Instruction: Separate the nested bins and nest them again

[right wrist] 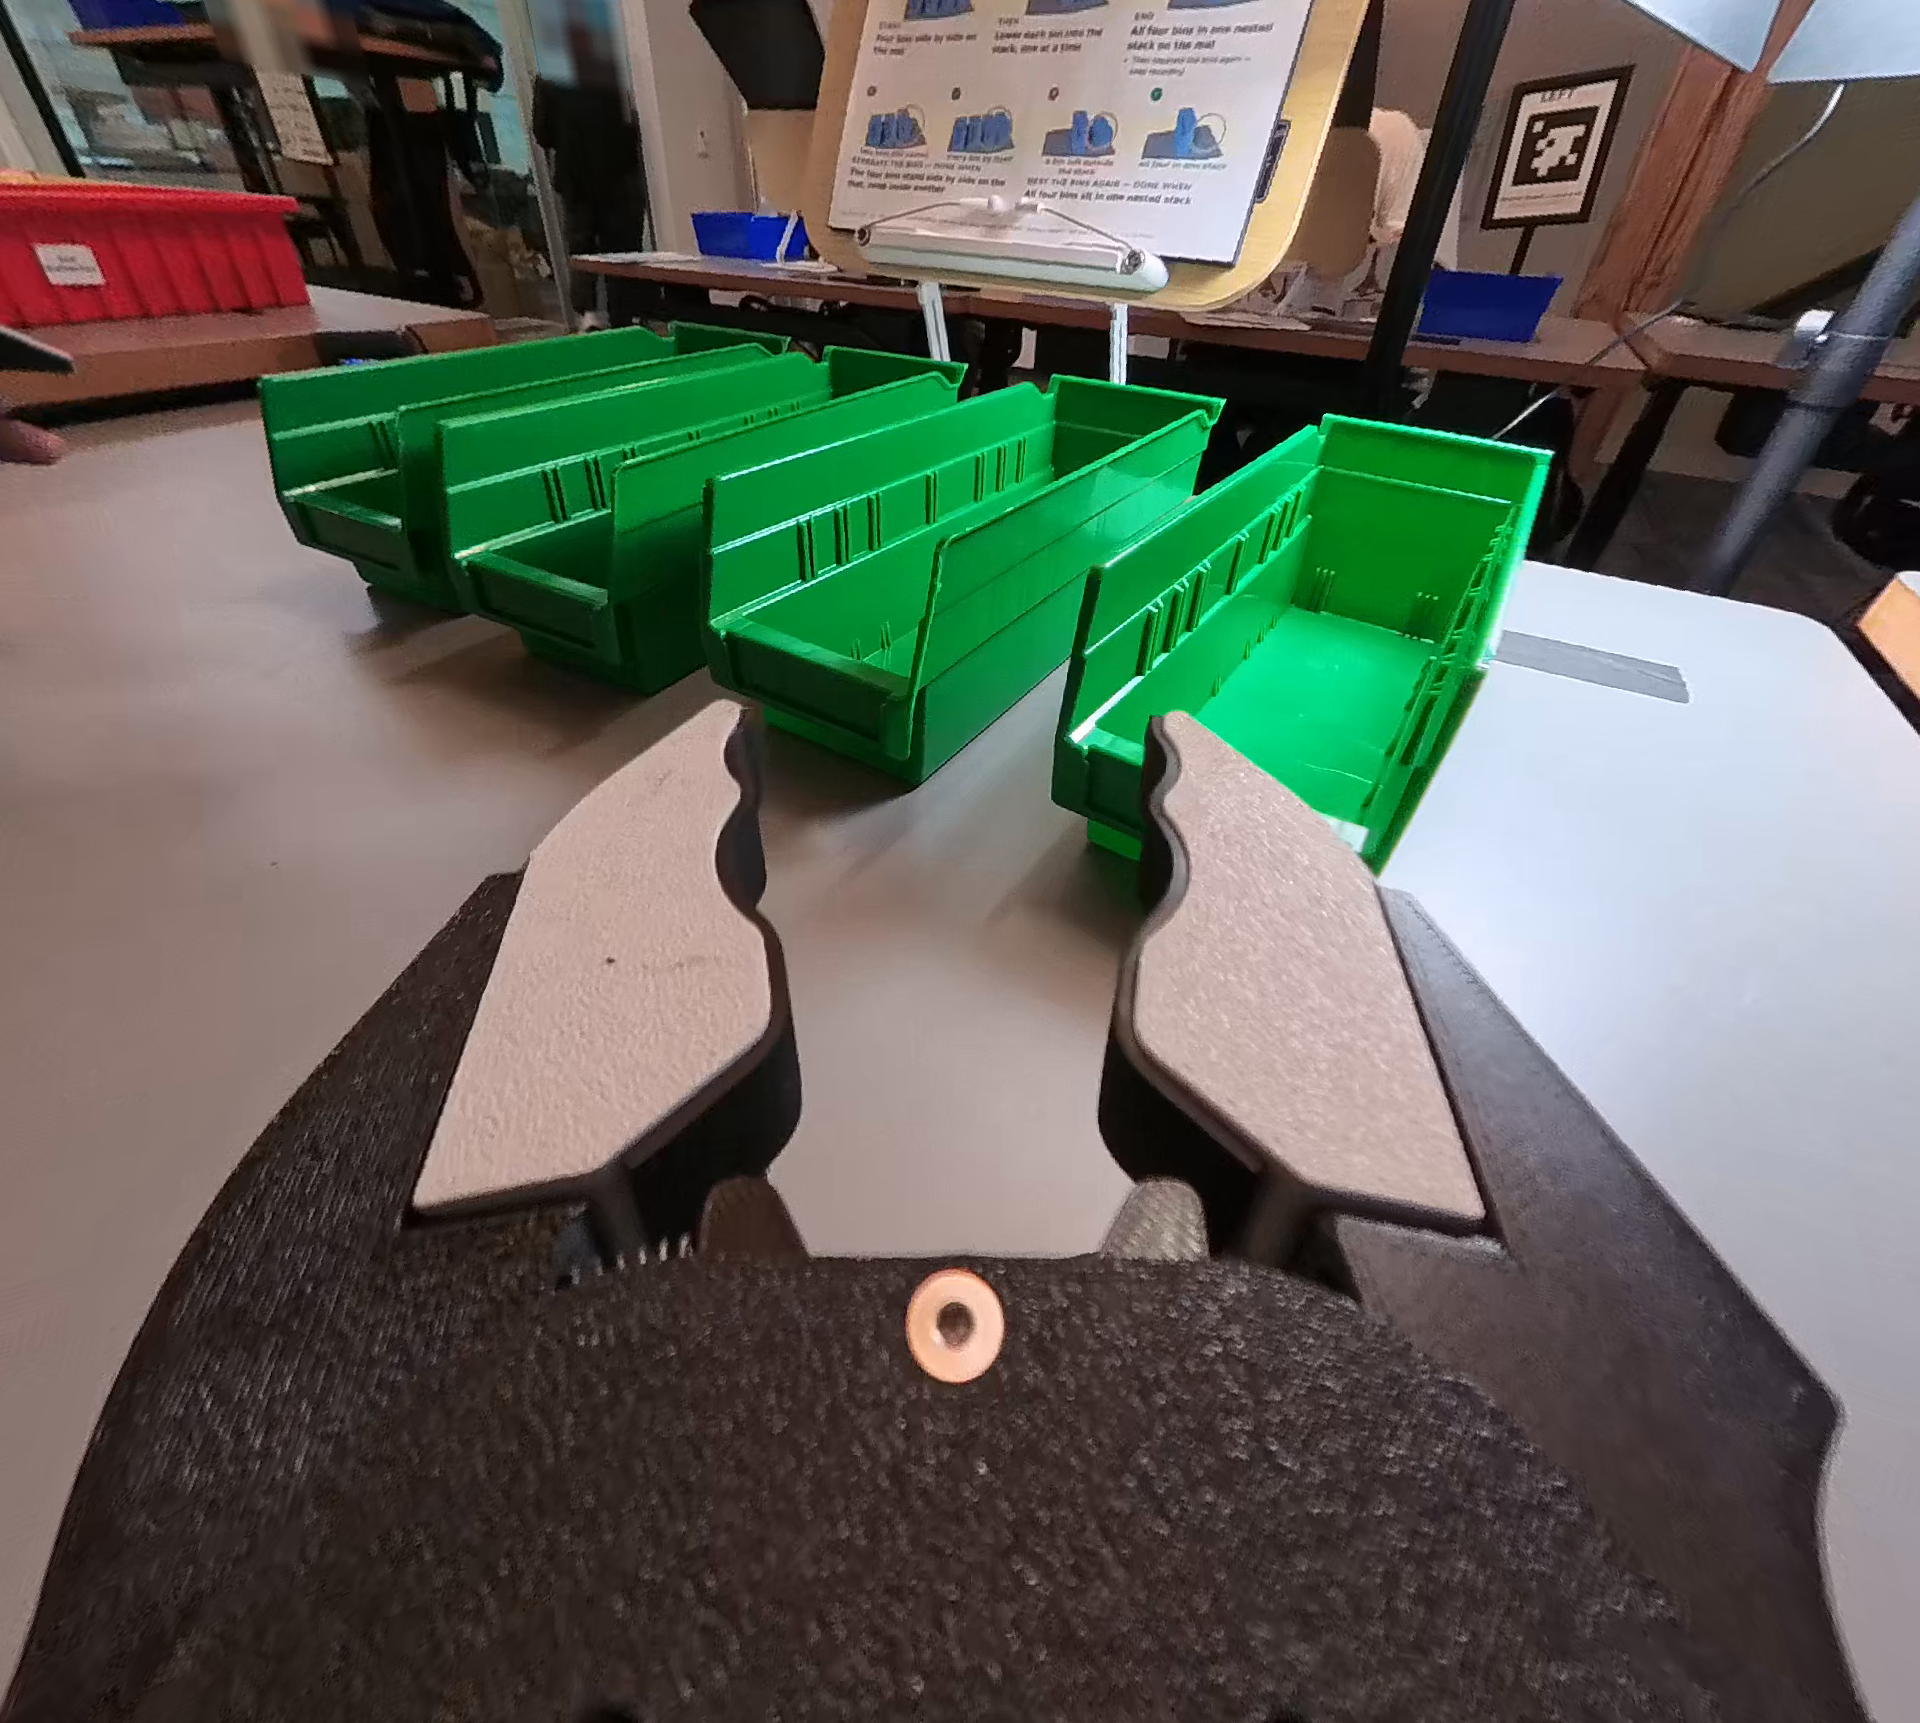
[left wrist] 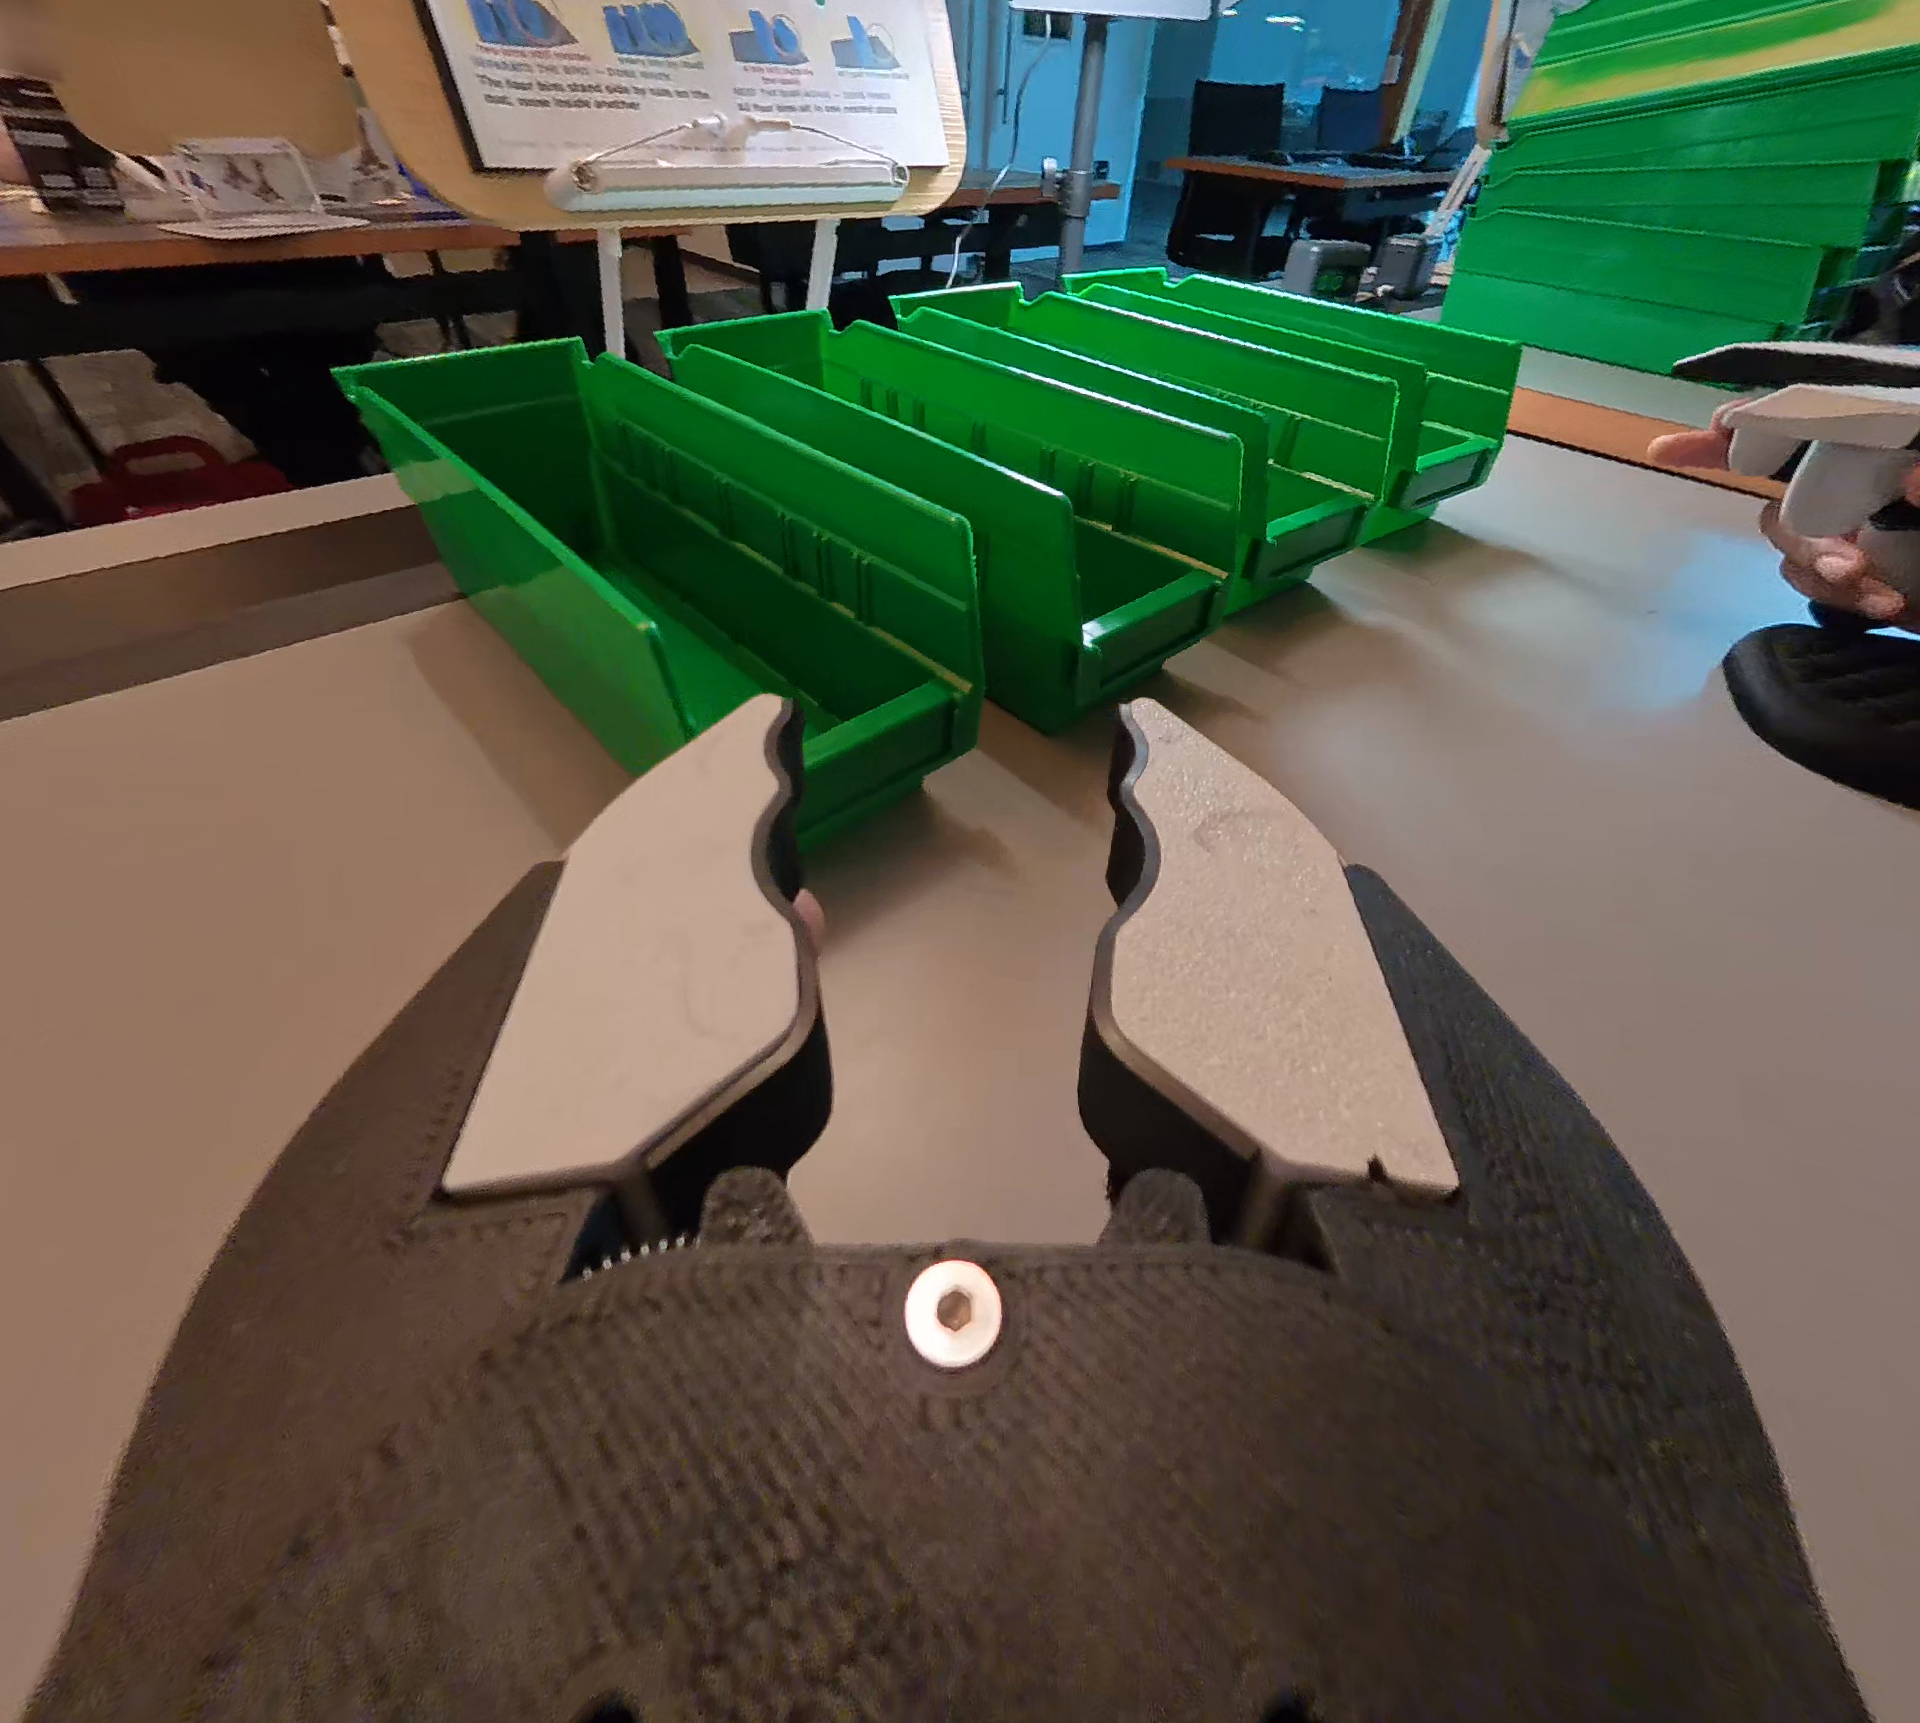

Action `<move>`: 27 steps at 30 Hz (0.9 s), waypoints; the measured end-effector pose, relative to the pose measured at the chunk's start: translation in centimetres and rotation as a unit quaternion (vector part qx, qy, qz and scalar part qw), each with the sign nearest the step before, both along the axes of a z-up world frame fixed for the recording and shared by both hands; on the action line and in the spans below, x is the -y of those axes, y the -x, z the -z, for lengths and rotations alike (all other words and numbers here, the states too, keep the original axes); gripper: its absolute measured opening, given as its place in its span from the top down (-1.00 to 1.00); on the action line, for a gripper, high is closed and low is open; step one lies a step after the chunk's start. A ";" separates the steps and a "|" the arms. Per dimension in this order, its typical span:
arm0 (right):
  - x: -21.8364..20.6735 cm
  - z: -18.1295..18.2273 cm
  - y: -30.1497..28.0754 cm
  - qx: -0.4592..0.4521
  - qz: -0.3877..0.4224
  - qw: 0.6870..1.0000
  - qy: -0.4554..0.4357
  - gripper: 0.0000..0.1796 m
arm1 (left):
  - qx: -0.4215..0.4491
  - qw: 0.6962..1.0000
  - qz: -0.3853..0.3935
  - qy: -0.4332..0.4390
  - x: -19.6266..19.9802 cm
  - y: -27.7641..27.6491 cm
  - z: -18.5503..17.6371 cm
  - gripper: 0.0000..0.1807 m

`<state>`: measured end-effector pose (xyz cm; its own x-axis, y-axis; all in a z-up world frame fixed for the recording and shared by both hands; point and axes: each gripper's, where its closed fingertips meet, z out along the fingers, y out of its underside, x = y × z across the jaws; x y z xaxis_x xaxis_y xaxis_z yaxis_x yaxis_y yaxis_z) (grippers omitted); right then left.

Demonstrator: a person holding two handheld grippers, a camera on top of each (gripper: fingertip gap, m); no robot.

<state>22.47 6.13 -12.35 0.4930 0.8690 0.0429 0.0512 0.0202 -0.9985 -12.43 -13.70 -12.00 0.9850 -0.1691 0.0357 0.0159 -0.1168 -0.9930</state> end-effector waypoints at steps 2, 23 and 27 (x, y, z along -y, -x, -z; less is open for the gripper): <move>0.0 0.2 0.2 0.006 -0.003 1.000 0.004 0.23 | -0.017 1.000 0.007 0.006 -0.8 0.0 -0.4 0.40; 0.5 -0.1 0.1 -0.001 -0.015 1.000 -0.005 0.31 | -0.465 0.803 0.092 0.361 -9.7 2.5 8.8 0.34; 0.6 -0.2 0.0 -0.002 -0.014 1.000 -0.012 0.31 | -0.507 0.781 0.089 0.355 -10.0 3.4 9.6 0.65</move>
<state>22.45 5.53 -12.12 0.4687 0.8812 0.0617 0.0454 0.0458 -0.9979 -15.83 -3.66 -21.59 0.5308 -0.5987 -0.5999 -0.8155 -0.5536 -0.1690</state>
